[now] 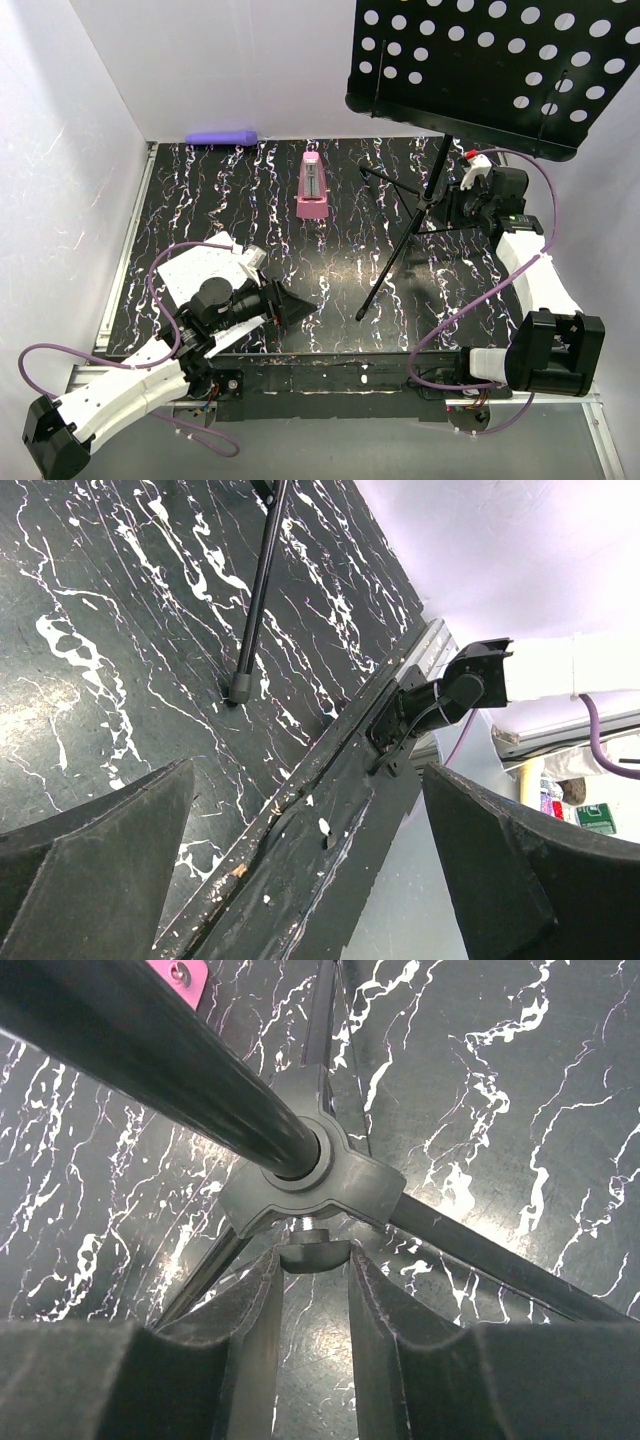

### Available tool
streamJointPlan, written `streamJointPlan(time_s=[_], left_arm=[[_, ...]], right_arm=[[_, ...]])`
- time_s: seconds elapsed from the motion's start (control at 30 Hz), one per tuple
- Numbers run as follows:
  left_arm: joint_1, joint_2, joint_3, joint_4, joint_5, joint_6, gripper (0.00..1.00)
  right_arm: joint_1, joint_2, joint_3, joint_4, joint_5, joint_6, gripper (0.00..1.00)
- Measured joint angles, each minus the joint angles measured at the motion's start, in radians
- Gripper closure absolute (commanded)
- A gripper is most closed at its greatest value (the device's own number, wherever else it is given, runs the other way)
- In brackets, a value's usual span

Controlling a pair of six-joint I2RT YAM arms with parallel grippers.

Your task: Set up the instrument practice props

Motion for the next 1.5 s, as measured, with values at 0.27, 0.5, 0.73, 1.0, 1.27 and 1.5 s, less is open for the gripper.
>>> streamJointPlan(time_s=[0.27,0.5,0.73,1.0,1.27,1.5], left_arm=[[0.000,-0.018,0.000,-0.008,-0.001,0.000,0.02],[0.000,-0.013,0.000,-0.013,0.000,0.000,0.02],[0.000,0.023,0.005,-0.024,-0.001,0.001,0.02],[0.000,0.056,0.009,-0.020,0.000,-0.001,0.02],[0.000,0.047,0.009,-0.020,0.000,-0.002,0.02],[0.000,0.007,0.009,-0.008,0.000,-0.006,0.02]], right_arm=[[-0.035,0.005,-0.018,0.031,-0.052,0.112,0.94],[-0.161,0.108,-0.028,0.107,-0.315,0.409,0.98],[-0.226,0.185,-0.103,0.299,-0.481,0.790,0.99],[-0.234,0.167,-0.209,0.511,-0.467,1.059,0.23],[-0.243,0.101,-0.141,0.328,-0.500,0.628,0.17],[-0.239,-0.171,-0.121,0.083,-0.405,-0.063,0.12]])
